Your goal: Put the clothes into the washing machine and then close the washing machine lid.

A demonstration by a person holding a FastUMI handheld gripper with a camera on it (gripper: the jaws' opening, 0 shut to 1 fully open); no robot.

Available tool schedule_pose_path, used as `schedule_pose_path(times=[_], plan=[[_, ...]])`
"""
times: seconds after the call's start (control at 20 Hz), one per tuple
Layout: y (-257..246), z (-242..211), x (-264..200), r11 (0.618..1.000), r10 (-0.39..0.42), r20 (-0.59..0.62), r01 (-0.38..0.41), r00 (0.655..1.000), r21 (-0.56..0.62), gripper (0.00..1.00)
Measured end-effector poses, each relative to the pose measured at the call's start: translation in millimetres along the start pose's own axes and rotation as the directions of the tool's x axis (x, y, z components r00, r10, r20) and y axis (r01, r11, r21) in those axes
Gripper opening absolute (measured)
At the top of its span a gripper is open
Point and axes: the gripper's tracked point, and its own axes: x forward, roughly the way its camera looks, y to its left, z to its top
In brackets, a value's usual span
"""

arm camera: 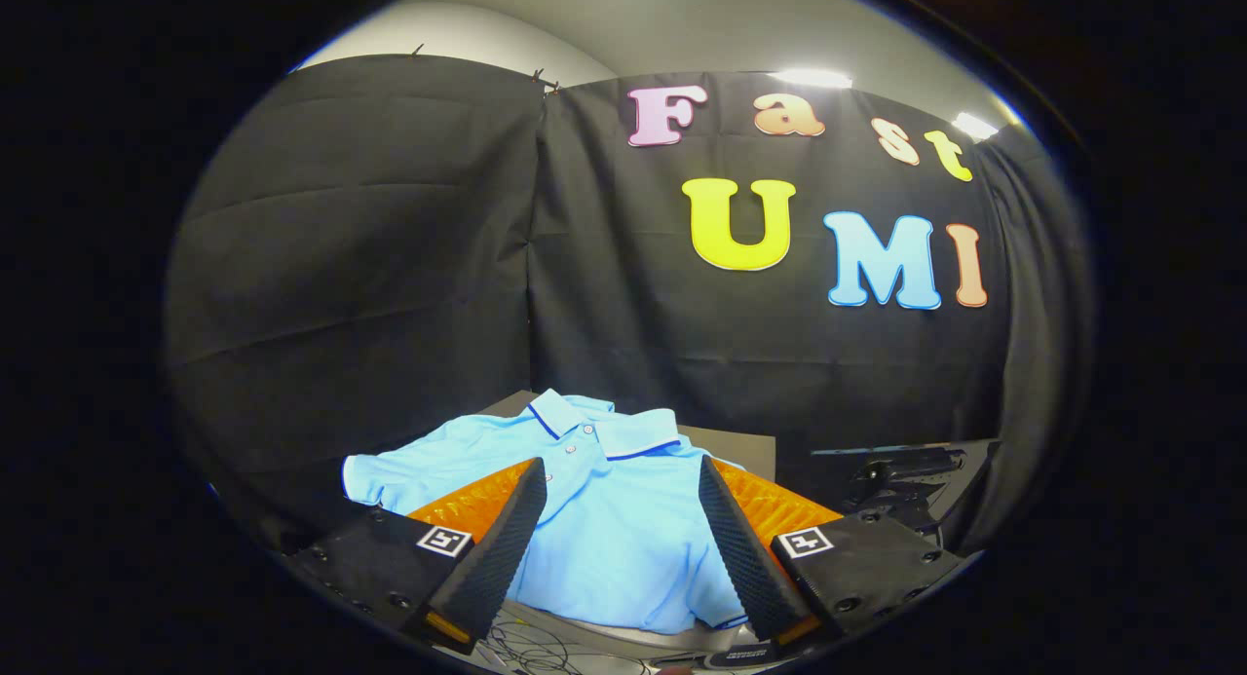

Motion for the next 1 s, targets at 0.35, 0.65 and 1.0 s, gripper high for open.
schedule_pose_path(times=[0.35,0.65,1.0], plan=[[35.9,-15.5,43.6,0.999,0.036,-0.118,-0.035,0.992,0.008,0.98],[53.0,-28.9,71.3,0.999,0.045,-0.222,-0.047,0.974,-0.006,0.98],[64.6,-50.2,91.6,0.996,0.064,-0.333,-0.082,0.941,-0.04,0.98]])
